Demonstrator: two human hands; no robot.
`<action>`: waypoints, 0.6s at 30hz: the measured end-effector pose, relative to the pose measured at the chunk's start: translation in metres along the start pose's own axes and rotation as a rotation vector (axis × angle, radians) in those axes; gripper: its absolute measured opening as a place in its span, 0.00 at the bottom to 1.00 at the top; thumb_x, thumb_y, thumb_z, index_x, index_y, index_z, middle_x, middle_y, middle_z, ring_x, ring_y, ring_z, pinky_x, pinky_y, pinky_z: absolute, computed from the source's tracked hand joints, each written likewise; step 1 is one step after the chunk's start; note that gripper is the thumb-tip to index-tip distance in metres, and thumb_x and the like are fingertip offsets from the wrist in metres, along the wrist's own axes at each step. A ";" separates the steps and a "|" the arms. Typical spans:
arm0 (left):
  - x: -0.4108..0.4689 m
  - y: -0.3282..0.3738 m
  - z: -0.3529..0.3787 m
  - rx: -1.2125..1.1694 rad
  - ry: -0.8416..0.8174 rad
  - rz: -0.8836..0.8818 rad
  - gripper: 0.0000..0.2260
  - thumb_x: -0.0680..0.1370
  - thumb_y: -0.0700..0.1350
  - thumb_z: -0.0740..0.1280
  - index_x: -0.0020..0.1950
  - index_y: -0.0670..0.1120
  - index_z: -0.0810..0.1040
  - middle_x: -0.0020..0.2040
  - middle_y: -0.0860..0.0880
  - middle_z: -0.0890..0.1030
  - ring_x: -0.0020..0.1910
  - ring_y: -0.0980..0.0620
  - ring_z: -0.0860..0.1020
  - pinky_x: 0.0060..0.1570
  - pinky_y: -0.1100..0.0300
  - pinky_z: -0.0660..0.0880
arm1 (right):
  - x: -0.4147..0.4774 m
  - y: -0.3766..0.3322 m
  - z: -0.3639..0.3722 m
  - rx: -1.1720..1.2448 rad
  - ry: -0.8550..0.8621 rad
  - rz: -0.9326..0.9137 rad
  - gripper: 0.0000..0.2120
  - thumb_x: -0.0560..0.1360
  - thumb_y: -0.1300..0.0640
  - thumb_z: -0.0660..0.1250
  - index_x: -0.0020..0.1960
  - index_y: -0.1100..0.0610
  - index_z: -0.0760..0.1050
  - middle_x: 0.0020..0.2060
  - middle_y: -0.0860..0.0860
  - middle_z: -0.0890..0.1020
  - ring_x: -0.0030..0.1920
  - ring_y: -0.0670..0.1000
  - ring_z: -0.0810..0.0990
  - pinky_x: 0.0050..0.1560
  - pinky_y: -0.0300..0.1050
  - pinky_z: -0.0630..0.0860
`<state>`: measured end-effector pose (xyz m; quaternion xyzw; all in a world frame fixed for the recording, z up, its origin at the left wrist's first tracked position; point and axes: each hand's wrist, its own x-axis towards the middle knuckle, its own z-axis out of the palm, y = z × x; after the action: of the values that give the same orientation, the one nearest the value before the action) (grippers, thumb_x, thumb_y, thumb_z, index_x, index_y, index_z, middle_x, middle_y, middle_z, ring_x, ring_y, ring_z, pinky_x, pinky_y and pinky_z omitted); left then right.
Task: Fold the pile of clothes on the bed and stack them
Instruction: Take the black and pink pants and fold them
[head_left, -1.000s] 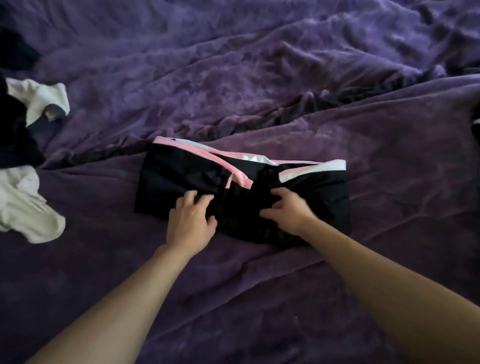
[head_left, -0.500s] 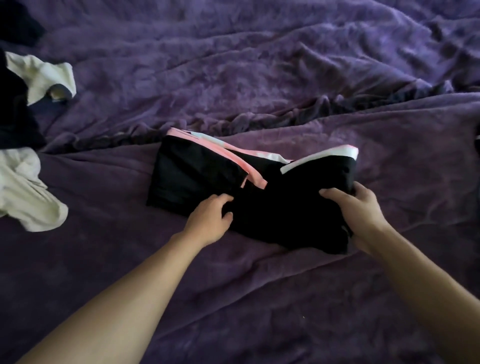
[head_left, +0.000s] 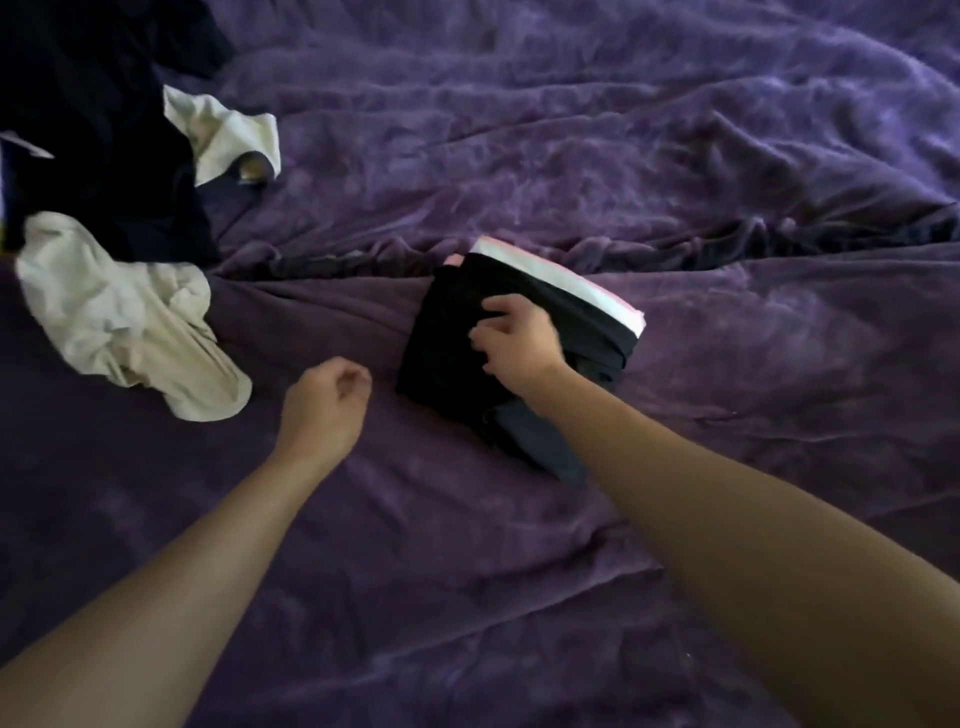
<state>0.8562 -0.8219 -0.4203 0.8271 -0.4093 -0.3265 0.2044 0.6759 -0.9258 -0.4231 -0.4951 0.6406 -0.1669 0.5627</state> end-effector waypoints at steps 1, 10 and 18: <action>0.004 0.003 0.003 0.021 0.039 0.015 0.09 0.79 0.44 0.64 0.55 0.43 0.80 0.48 0.45 0.82 0.50 0.44 0.80 0.51 0.56 0.73 | -0.006 0.011 -0.010 -0.073 0.122 -0.076 0.15 0.74 0.60 0.67 0.59 0.53 0.76 0.47 0.50 0.83 0.47 0.50 0.81 0.51 0.48 0.78; 0.064 0.059 0.075 0.260 -0.128 0.045 0.35 0.75 0.70 0.51 0.76 0.52 0.54 0.71 0.39 0.65 0.69 0.37 0.64 0.65 0.40 0.61 | -0.025 0.102 -0.082 -0.388 0.418 0.105 0.32 0.75 0.37 0.62 0.75 0.44 0.56 0.72 0.53 0.65 0.67 0.57 0.70 0.61 0.53 0.67; 0.054 0.058 0.093 0.370 0.011 0.478 0.27 0.81 0.52 0.58 0.78 0.57 0.51 0.59 0.38 0.74 0.46 0.34 0.77 0.41 0.48 0.71 | -0.015 0.103 -0.035 -0.184 0.491 0.059 0.36 0.75 0.38 0.63 0.75 0.39 0.47 0.64 0.56 0.75 0.62 0.61 0.74 0.62 0.54 0.67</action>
<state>0.7827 -0.9060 -0.4706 0.7324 -0.6437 -0.1846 0.1236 0.5972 -0.8790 -0.4832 -0.4698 0.7848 -0.2067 0.3475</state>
